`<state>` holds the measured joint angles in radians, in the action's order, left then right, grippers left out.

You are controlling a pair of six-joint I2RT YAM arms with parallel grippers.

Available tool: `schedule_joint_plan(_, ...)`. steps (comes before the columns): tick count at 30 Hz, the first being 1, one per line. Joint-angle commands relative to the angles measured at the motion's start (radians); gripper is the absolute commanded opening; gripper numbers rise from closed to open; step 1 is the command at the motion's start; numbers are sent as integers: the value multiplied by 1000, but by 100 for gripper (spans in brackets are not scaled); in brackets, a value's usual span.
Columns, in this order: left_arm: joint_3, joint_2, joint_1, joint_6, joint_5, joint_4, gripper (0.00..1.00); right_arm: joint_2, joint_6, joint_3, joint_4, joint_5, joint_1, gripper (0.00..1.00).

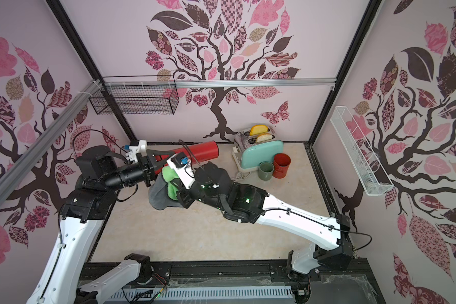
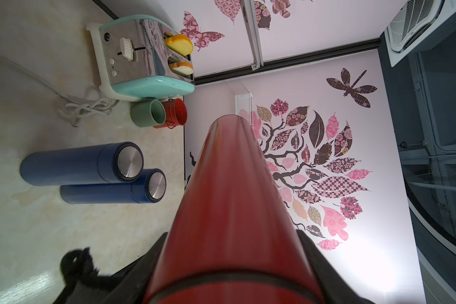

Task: Wipe the surface of the thermos
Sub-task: Wipe the dirt from the surface of the thermos.

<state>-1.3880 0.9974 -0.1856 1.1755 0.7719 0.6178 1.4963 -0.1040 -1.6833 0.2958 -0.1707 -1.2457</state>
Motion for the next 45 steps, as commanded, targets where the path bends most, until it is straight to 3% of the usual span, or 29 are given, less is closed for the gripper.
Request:
schedule_joint_plan(1, -14, -20, 2, -14, 28, -64, 0, -4, 15, -53, -4, -66, -3, 0)
schedule_joint_plan(4, -20, -25, 5, -22, 29, -47, 0, -47, 36, -8, 17, -166, 39, 0)
schedule_joint_plan(8, -26, -29, 6, -30, 27, -30, 0, -133, -67, 45, 93, -109, 244, 0)
schedule_joint_plan(11, -25, -32, 5, -38, 27, -26, 0, -182, -70, 63, 129, -111, 335, 0)
schedule_joint_plan(15, -24, -28, 6, -43, 24, -34, 0, -190, -26, 45, 157, -140, 345, 0)
schedule_joint_plan(20, -34, -19, 5, -48, 14, -36, 0, -149, -104, -2, 157, 48, 321, 0)
schedule_joint_plan(24, -46, -17, 5, -64, 10, -20, 0, -109, -96, -41, 139, 19, 210, 0)
schedule_joint_plan(28, -56, -23, 5, -100, 3, 15, 0, -119, -97, -17, 112, -7, 206, 0)
schedule_joint_plan(30, -63, -26, 6, -120, -6, 45, 0, -135, -90, -3, 143, -44, 244, 0)
schedule_joint_plan(35, -84, -34, 6, -170, -34, 104, 0, -191, -131, 57, 212, -3, 434, 0)
schedule_joint_plan(38, -82, -38, 6, -175, -44, 92, 0, -217, -117, 93, 215, 1, 442, 0)
schedule_joint_plan(42, -96, -42, 6, -211, -72, 71, 0, -244, -176, 181, 145, 122, 432, 0)
schedule_joint_plan(45, -145, -52, 5, -372, -169, 158, 0, -267, -212, 259, 81, 154, 414, 0)
